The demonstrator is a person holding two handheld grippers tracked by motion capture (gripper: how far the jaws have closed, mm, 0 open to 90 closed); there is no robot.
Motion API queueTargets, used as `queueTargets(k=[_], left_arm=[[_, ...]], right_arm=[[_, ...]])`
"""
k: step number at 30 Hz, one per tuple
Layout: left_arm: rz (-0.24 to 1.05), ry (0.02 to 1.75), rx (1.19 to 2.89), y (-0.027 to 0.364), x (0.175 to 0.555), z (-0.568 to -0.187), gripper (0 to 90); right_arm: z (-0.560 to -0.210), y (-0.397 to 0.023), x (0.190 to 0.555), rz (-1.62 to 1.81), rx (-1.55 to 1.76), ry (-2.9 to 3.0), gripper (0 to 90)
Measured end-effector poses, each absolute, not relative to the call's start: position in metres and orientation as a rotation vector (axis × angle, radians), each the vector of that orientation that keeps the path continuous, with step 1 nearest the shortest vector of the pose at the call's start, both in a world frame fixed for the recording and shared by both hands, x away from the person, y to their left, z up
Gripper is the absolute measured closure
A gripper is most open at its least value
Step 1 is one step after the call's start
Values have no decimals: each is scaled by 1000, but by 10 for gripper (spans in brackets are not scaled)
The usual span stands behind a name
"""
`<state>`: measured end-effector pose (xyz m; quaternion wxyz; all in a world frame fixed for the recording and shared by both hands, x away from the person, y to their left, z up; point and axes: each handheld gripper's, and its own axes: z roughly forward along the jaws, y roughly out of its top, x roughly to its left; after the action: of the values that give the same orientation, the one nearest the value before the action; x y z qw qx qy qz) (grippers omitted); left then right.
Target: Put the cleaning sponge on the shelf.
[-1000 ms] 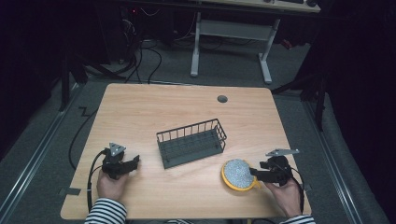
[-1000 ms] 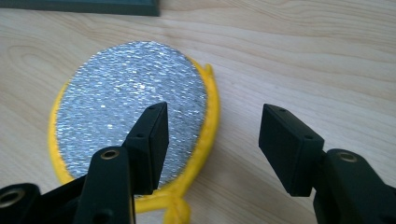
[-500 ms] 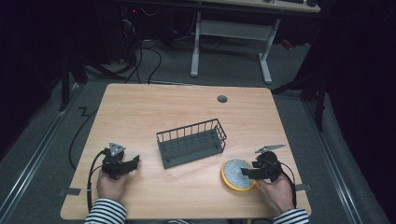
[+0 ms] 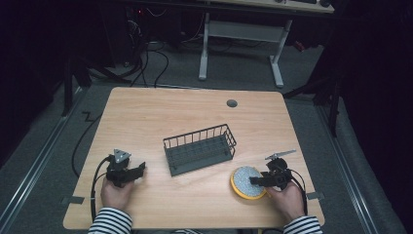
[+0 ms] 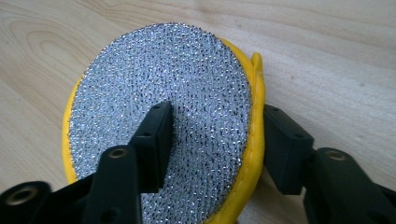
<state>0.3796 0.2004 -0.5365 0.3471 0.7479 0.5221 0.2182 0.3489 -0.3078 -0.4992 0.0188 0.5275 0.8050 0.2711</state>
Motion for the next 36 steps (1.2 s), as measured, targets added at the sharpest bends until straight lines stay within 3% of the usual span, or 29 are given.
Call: queueTargets(k=[8,12,36], left_arm=[[584,1347,1963,198,379,-537,298],[584,1347,1964,198,379,-537,295],[583,1344,1965,198,380,-537,287]], right_arm=[[-492,-297,350,788,1535,2563,700],[-492,-297,351,823,1545,2589,753],[-455,-299,352,936,1427,2513,780]])
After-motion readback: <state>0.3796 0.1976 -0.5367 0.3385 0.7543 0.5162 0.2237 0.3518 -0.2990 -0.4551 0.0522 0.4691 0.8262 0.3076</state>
